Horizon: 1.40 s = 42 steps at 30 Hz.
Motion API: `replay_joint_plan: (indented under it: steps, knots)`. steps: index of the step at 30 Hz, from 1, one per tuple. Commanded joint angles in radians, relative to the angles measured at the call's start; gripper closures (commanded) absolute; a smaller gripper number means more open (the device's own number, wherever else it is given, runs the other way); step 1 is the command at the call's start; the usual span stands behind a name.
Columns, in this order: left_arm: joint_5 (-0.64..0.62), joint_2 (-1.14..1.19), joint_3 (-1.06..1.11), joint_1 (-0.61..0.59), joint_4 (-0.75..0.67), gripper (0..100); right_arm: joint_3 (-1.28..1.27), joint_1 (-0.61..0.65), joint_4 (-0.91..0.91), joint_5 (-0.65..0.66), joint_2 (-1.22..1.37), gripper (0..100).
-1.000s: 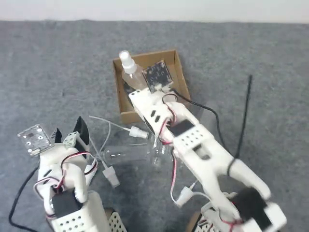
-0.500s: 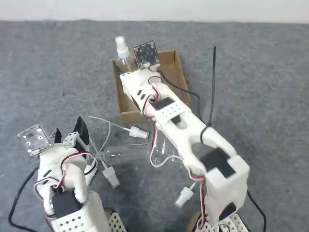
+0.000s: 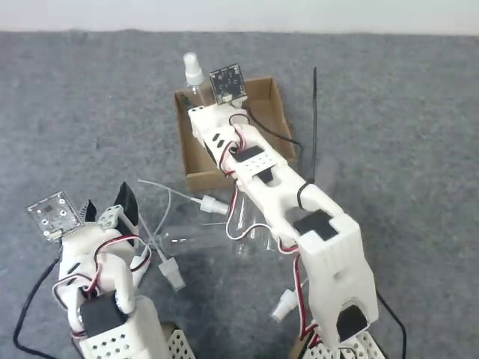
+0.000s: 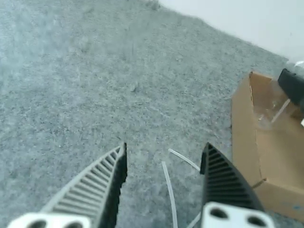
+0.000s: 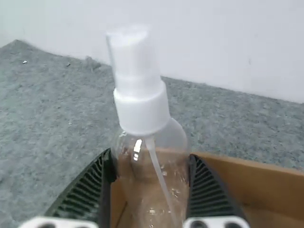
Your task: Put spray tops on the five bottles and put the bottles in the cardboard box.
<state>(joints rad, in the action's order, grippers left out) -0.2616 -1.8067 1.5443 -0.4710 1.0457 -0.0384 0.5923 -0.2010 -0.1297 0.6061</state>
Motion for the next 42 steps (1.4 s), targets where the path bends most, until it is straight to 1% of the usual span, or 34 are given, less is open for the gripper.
replay_joint_plan:
  steps: [1, 10, 19, 23, 25, 29, 33, 37, 42]
  knots:
    - [-0.011, -0.018, -0.015, -0.005, -0.034, 76, 0.075, -0.002, -0.082, -0.008, 0.005, 99.2]
    - [-0.011, -0.018, -0.015, -0.005, -0.035, 76, 0.075, -0.001, -0.194, -0.006, 0.094, 99.2]
    - [-0.011, -0.018, -0.012, -0.005, -0.037, 76, 0.075, 0.002, -0.183, -0.006, 0.105, 98.7]
    - [-0.011, -0.018, -0.012, -0.005, -0.037, 76, 0.072, 0.015, -0.179, -0.005, 0.105, 88.5]
    - [-0.011, -0.018, -0.012, -0.005, -0.037, 76, 0.072, 0.021, -0.127, -0.005, 0.099, 84.3]
    - [-0.011, -0.018, -0.012, -0.005, -0.037, 76, 0.077, 0.031, -0.068, -0.005, 0.094, 81.6]
    - [-0.011, -0.018, -0.012, -0.005, -0.037, 76, 0.081, 0.041, -0.005, -0.005, 0.071, 75.0]
    - [-0.011, -0.018, -0.012, -0.005, -0.037, 76, 0.083, 0.039, 0.074, -0.012, 0.033, 74.1]
    - [-0.011, -0.018, -0.012, -0.005, -0.037, 76, 0.06, 0.036, 0.082, -0.008, 0.008, 74.1]
